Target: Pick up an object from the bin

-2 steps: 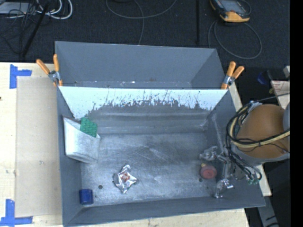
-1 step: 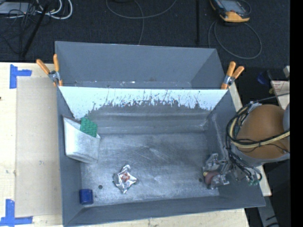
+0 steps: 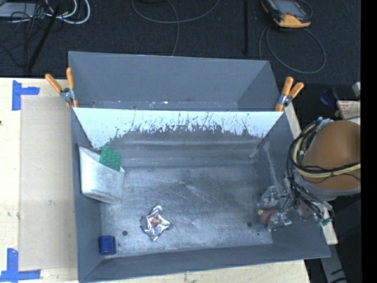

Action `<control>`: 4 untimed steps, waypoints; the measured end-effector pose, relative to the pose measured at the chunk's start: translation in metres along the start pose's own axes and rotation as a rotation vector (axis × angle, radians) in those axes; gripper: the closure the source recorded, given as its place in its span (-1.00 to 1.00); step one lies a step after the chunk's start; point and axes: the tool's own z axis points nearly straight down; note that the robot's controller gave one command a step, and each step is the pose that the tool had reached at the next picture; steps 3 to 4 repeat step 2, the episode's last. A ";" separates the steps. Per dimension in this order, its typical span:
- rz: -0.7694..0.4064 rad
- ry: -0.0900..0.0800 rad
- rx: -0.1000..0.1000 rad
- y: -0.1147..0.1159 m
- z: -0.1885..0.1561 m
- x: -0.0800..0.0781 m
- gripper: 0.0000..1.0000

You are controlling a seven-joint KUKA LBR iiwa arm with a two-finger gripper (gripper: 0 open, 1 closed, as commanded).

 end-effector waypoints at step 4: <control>0.001 -0.001 0.001 0.001 -0.079 -0.003 1.00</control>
Offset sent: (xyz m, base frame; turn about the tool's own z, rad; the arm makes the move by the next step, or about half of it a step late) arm 0.0001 -0.0001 0.0374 0.0000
